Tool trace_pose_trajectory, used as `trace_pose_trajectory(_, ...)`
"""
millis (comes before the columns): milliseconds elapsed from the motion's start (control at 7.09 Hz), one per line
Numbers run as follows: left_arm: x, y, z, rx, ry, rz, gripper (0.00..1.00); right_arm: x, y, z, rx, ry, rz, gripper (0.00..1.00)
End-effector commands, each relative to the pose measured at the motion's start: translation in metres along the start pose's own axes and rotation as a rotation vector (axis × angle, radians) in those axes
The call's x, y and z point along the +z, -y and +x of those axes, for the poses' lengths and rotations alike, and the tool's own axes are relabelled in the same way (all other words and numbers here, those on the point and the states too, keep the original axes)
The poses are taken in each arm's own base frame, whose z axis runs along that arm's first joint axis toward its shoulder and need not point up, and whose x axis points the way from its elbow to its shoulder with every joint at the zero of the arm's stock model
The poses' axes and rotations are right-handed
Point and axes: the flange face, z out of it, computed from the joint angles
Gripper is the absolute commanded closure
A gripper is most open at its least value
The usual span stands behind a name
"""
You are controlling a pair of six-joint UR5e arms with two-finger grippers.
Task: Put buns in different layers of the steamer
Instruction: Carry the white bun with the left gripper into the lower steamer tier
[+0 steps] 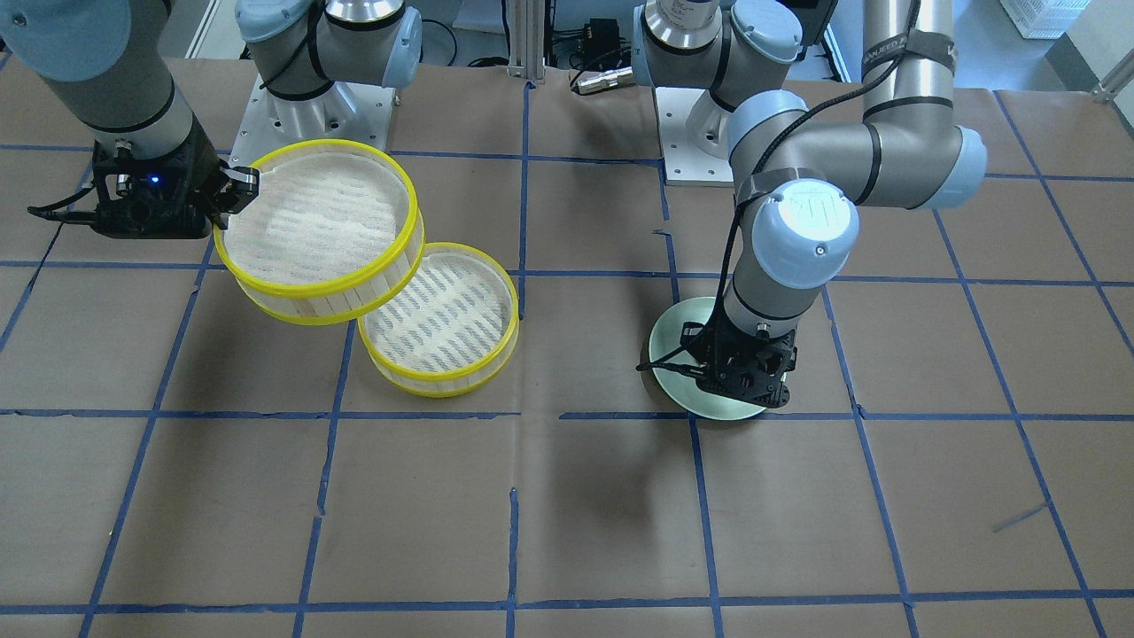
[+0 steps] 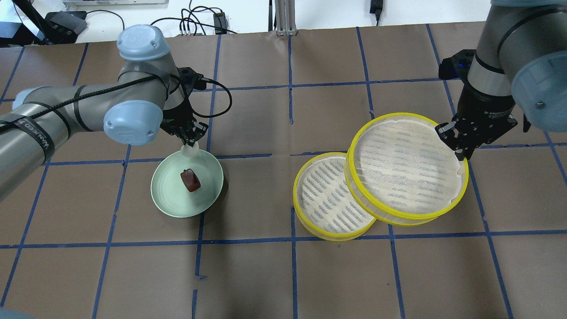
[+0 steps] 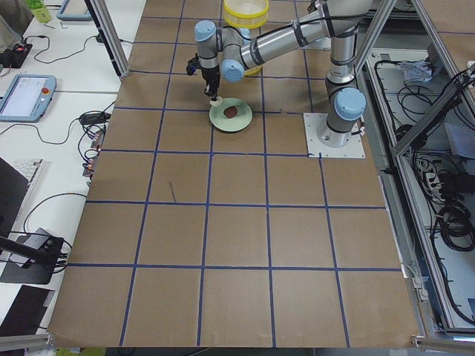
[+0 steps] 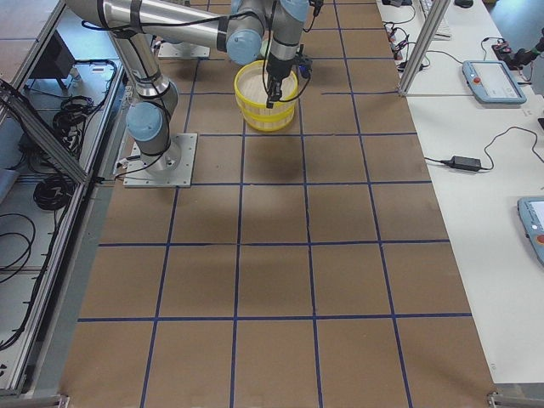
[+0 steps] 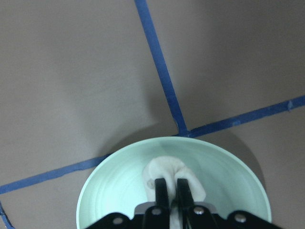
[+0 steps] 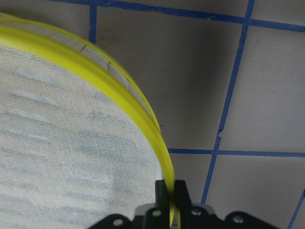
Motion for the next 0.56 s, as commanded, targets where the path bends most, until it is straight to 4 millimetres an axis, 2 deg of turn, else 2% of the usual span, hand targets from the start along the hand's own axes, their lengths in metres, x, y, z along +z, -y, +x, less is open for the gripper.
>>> trace_pose_trajectory(0, -0.035, -0.005, 0.077, -0.085, -0.006, 0.018, 0.88, 0.000, 0.000, 0.001, 0.001, -0.001, 0.000, 0.97)
trace_pose_trajectory(141, -0.037, -0.013, 0.142, -0.119, -0.051, 0.029, 0.89, 0.000, 0.000, 0.001, -0.002, -0.001, -0.002, 0.97)
trace_pose_trajectory(282, -0.038, -0.024, 0.193, -0.162, -0.126, 0.022, 0.90, 0.000, 0.001, 0.002, -0.002, -0.001, 0.000, 0.97)
trace_pose_trajectory(423, -0.040, -0.034, 0.233, -0.187, -0.186, 0.028, 0.90, 0.001, 0.001, 0.010, -0.018, 0.000, -0.004, 0.97)
